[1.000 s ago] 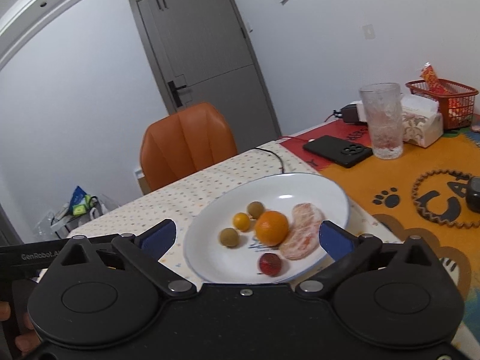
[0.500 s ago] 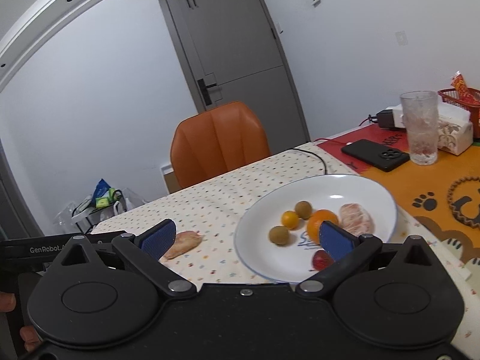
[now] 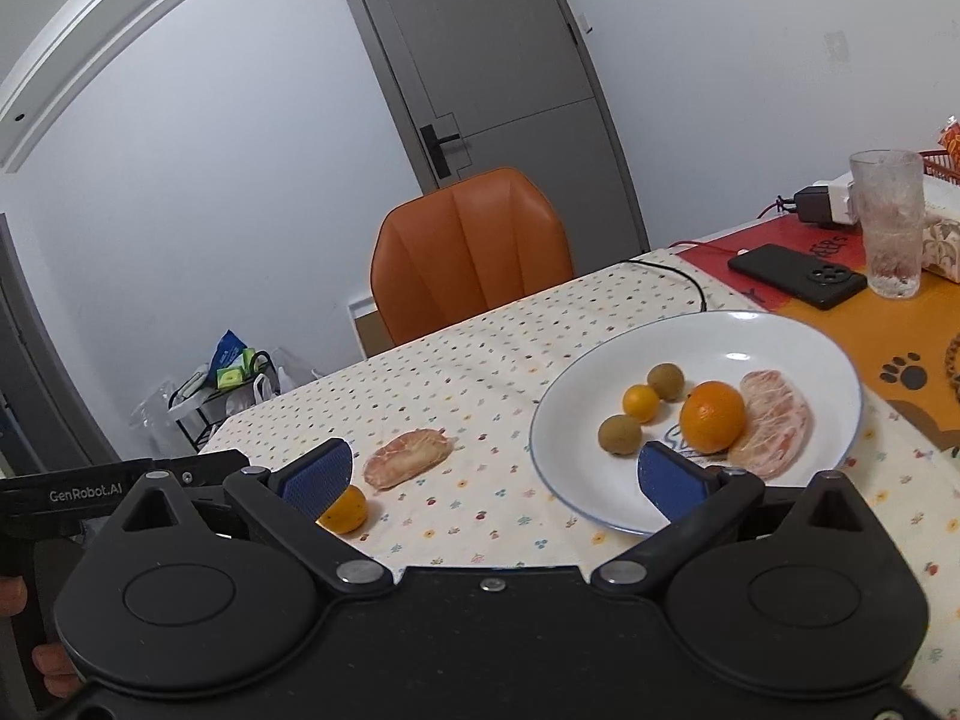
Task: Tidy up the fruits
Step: 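Move both open grippers back toward the remaining fruit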
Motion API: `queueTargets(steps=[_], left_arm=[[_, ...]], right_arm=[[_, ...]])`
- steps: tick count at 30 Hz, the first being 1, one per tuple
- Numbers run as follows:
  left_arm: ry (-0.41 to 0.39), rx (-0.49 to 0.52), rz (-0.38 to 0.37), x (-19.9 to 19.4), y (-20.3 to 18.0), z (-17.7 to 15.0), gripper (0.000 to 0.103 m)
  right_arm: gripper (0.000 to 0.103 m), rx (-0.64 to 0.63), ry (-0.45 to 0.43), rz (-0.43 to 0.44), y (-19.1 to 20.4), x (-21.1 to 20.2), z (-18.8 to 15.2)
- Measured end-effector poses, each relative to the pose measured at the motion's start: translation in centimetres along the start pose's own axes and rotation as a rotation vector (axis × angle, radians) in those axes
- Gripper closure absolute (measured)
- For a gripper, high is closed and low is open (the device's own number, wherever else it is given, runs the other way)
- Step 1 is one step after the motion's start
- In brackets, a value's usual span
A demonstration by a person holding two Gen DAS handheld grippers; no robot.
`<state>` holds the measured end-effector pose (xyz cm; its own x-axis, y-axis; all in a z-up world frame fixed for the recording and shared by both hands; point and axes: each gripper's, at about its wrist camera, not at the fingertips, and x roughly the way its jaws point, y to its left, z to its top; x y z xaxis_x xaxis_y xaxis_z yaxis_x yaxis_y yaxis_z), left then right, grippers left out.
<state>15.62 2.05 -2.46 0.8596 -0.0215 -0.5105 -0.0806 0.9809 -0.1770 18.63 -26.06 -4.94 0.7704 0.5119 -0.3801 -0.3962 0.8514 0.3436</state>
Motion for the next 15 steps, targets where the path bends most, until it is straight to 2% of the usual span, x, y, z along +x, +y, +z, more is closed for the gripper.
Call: queueTargets(steps=[15], left_arm=[[0.005, -0.051, 0.081, 1.2, 4.1, -0.6, 0.015]], right_arm=[[0.000, -0.070, 0.077, 0.095, 3.3, 3.8, -0.7]])
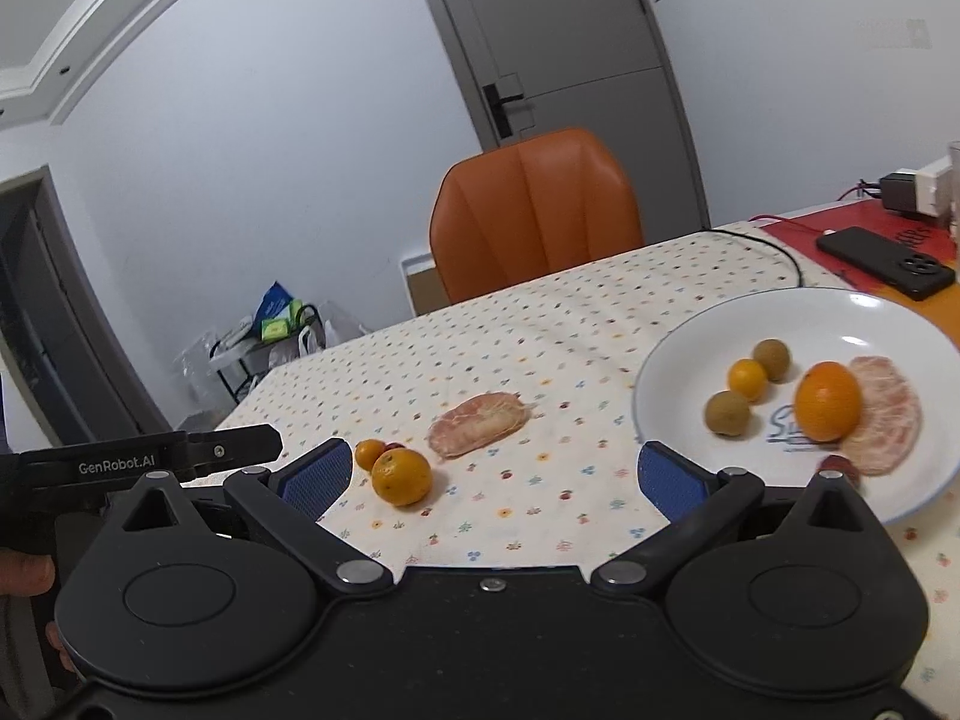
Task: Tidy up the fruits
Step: 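Move both open grippers back toward the remaining fruit, then grasp the orange with the right gripper while the left gripper grasps a small tangerine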
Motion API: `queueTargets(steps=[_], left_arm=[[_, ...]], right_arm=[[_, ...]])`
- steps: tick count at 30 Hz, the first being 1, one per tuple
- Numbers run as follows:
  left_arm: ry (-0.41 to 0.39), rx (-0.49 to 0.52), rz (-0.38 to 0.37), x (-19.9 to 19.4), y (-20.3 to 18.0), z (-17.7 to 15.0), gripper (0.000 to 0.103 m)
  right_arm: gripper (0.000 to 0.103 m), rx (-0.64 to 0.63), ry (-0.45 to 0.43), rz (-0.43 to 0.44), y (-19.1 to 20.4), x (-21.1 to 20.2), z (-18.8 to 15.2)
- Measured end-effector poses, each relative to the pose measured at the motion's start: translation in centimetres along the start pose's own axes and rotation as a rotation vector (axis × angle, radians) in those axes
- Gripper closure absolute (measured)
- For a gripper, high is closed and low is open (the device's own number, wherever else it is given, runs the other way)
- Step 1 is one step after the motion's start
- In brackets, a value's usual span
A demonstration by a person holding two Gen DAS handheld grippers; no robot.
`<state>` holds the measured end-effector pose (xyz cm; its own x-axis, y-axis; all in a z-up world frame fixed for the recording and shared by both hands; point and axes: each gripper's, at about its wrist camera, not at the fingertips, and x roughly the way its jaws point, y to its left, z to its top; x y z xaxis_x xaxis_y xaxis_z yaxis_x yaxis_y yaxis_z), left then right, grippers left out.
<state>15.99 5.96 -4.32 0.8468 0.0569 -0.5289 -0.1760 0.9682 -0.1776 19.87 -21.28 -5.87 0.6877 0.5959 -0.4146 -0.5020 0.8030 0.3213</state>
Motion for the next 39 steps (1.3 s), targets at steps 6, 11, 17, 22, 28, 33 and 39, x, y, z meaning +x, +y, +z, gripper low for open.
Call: queueTargets(steps=[6, 11, 17, 22, 28, 33, 39], left_arm=[[0.020, -0.012, 0.009, 1.2, 1.2, -0.1, 0.032], [0.038, -0.013, 0.004, 2.2, 1.6, -0.3, 0.040], [0.059, -0.011, 0.000, 3.4, 1.9, -0.4, 0.045], [0.080, -0.012, -0.001, 4.6, 2.2, -0.5, 0.048], [0.098, -0.015, 0.000, 5.9, 2.5, -0.2, 0.049], [0.114, -0.006, -0.003, 6.9, 2.4, 0.2, 0.050], [0.128, 0.019, -0.019, 8.0, 1.7, 0.4, 0.052]], right_arm=[[0.010, -0.030, 0.038, 0.024, 1.3, 2.2, -0.2], [0.020, -0.058, 0.074, 0.046, 2.3, 4.0, -0.4], [0.027, -0.071, 0.112, 0.067, 3.1, 6.0, -0.5], [0.031, -0.065, 0.145, 0.080, 3.3, 8.0, -0.7], [0.035, -0.057, 0.184, 0.094, 3.5, 10.2, -0.8], [0.054, -0.066, 0.195, 0.101, 3.6, 11.8, -1.0], [0.066, -0.041, 0.203, 0.121, 3.1, 12.1, -0.7]])
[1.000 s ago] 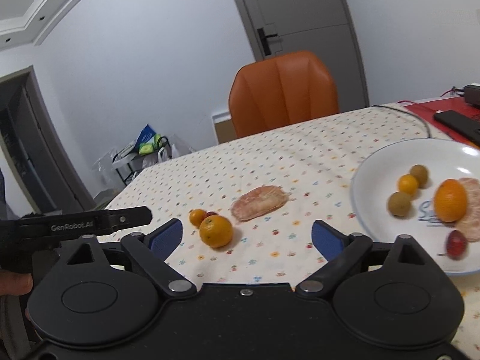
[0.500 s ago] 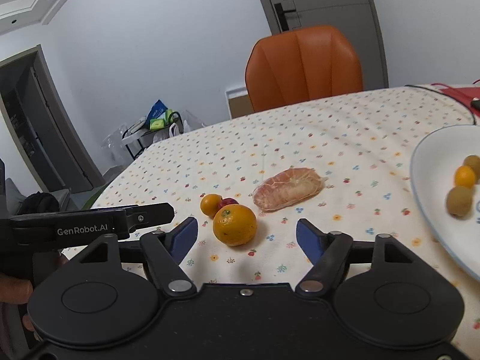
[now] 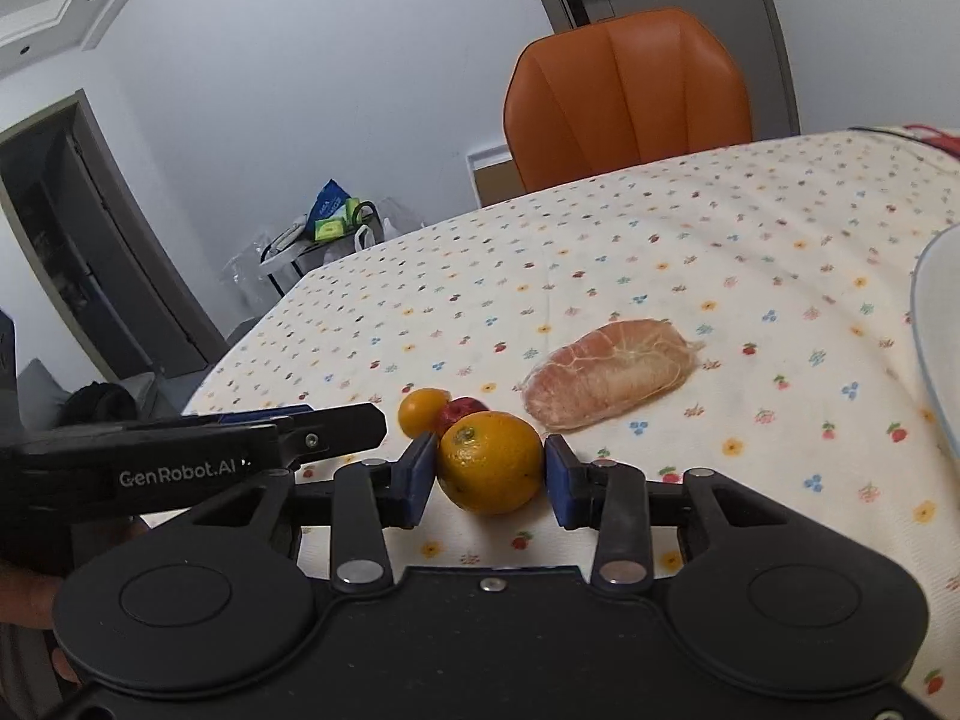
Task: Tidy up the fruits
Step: 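Grasp the orange with the right gripper while the left gripper grasps a small tangerine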
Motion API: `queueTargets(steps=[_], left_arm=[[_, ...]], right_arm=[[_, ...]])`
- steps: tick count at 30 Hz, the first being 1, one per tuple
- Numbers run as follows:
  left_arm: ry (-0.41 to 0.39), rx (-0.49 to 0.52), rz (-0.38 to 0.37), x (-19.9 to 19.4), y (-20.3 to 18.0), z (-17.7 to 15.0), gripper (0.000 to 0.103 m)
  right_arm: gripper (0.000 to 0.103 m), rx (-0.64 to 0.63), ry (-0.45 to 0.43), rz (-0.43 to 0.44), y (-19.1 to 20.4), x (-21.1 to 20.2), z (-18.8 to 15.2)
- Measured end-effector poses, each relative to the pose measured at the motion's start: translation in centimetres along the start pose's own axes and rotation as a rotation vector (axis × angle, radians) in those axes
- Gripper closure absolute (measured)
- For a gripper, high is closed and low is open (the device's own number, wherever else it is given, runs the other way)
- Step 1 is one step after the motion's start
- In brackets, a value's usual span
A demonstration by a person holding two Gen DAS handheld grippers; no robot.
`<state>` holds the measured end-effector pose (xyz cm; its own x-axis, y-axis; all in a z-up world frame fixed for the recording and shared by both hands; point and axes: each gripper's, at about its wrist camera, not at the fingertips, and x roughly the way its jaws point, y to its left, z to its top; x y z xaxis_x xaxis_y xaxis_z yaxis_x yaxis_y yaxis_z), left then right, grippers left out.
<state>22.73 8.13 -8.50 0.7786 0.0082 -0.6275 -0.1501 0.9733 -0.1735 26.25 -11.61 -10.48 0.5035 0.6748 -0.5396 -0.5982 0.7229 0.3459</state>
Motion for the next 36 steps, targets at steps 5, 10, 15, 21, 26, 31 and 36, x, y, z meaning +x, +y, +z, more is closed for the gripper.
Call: queueTargets(steps=[5, 10, 15, 21, 26, 31, 36], left_arm=[[0.016, 0.018, -0.003, 1.3, -0.6, 0.2, 0.055], [0.031, 0.031, 0.000, 2.3, -1.1, 0.3, 0.056], [0.030, 0.042, -0.008, 2.8, -1.8, 0.5, 0.066], [0.036, 0.026, -0.025, 2.7, -2.0, 0.4, 0.082], [0.022, 0.038, -0.020, 1.2, -2.2, 0.3, 0.082], [-0.002, 0.041, -0.024, -0.7, -2.7, 0.1, 0.082], [-0.025, 0.051, -0.032, -2.4, -3.5, -0.2, 0.082]], right_arm=[[0.066, 0.011, -0.007, -0.024, -0.8, -0.6, 0.1], [0.066, 0.039, -0.020, -0.035, -1.8, -1.3, 0.1], [0.066, 0.053, -0.023, -0.042, -2.5, -2.0, -0.1], [0.066, 0.046, -0.028, -0.060, -2.6, -2.9, -0.4], [0.066, 0.045, -0.041, -0.078, -2.6, -3.6, -0.6], [0.066, 0.049, -0.064, -0.081, -2.4, -4.7, -0.7], [0.066, 0.036, -0.092, -0.081, -1.7, -6.2, -0.8]])
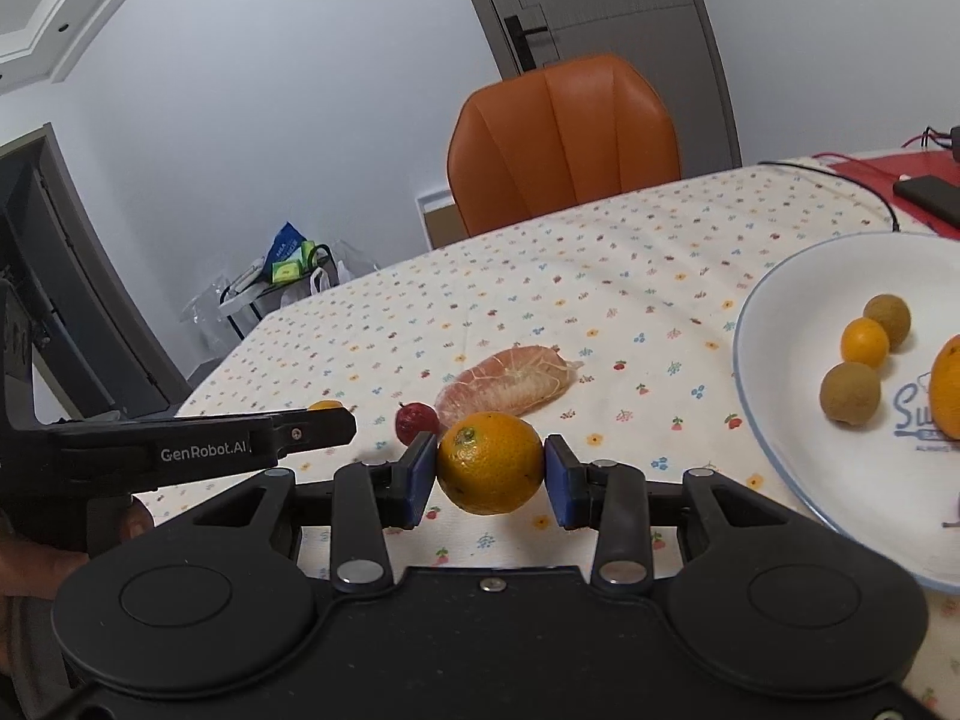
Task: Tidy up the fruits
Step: 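Grasp the orange with the right gripper while the left gripper grasps a small tangerine, then carry the orange and tangerine onto the white plate and open both grippers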
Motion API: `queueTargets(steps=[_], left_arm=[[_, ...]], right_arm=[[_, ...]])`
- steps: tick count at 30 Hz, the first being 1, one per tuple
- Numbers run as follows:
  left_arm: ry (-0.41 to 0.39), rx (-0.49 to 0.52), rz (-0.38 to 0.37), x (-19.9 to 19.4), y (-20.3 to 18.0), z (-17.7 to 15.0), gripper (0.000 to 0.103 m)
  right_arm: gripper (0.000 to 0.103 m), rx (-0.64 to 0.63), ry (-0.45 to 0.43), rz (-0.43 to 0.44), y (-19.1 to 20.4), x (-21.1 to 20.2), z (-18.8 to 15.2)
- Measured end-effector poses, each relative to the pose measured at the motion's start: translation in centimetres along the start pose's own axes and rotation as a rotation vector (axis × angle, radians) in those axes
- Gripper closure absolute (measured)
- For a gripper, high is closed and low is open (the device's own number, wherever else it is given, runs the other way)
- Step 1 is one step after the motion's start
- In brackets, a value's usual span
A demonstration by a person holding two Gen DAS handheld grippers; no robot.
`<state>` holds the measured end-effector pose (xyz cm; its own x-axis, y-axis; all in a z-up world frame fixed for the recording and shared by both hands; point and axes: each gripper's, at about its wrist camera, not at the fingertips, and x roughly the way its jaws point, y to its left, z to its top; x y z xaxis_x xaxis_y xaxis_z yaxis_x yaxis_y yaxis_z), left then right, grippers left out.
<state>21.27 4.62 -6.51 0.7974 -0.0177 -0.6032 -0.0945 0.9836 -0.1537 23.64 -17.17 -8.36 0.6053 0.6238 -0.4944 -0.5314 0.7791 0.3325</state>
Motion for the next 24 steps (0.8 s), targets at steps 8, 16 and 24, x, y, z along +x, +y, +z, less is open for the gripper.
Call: queueTargets(steps=[8, 16, 24], left_arm=[[-0.041, 0.021, -0.023, -2.2, -2.1, -0.2, 0.082], [-0.060, 0.041, -0.049, -3.5, -4.1, -0.8, 0.082], [-0.076, 0.055, -0.081, -4.2, -6.3, -0.8, 0.082]], right_arm=[[0.066, -0.010, -0.046, -0.021, 0.0, -2.8, -0.1], [0.066, -0.006, -0.085, -0.050, -0.8, -5.7, -0.5], [0.066, -0.005, -0.113, -0.073, -1.8, -8.0, -0.6]])
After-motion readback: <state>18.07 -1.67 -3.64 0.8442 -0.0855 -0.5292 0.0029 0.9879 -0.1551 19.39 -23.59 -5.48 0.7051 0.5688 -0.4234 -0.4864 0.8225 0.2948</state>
